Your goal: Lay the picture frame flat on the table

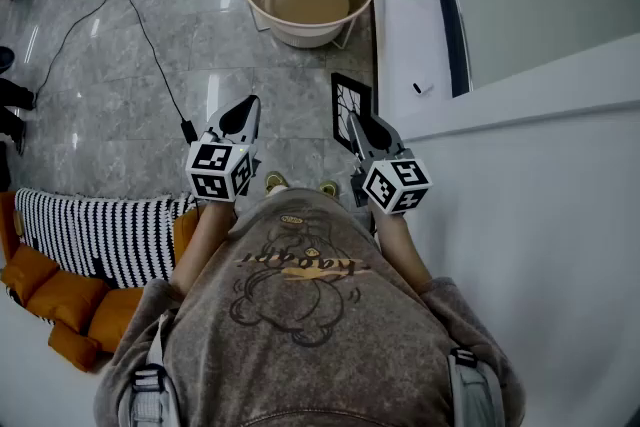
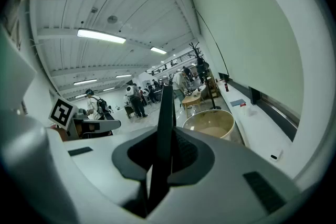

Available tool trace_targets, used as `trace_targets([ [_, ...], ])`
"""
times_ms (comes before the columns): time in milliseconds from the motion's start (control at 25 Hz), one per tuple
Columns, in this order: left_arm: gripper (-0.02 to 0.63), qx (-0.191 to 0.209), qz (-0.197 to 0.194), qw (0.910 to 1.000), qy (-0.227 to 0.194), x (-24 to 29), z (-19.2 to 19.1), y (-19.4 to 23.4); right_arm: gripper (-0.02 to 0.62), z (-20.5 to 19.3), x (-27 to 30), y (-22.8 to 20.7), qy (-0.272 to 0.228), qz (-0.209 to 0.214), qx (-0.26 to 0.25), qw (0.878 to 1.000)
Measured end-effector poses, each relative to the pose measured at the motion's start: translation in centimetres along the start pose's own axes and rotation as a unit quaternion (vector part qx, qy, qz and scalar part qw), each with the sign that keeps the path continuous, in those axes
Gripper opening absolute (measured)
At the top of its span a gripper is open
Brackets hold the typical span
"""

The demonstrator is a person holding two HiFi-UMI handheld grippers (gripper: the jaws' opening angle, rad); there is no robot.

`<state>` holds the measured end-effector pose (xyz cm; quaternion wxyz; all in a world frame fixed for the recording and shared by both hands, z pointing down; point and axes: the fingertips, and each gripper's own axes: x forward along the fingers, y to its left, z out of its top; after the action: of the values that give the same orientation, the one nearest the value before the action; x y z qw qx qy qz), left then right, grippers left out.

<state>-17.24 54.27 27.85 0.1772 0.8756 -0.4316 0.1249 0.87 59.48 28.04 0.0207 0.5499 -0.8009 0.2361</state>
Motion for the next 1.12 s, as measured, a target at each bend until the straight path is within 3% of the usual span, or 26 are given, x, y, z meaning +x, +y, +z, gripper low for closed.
trace_targets([
  [760, 0.018, 0.023, -0.054, 0.9983, 0.003, 0.7, -0.9, 2.7, 0.06, -0.8, 0.8, 2.7, -0.043, -0.024, 0.013, 0.999],
  [1120, 0.018, 0.025, -0.061, 0.9978, 0.011, 1.6, -1.5, 4.7, 0.06, -0.6, 3.1, 3.2, -0.046, -0.019, 0.01, 0.999],
])
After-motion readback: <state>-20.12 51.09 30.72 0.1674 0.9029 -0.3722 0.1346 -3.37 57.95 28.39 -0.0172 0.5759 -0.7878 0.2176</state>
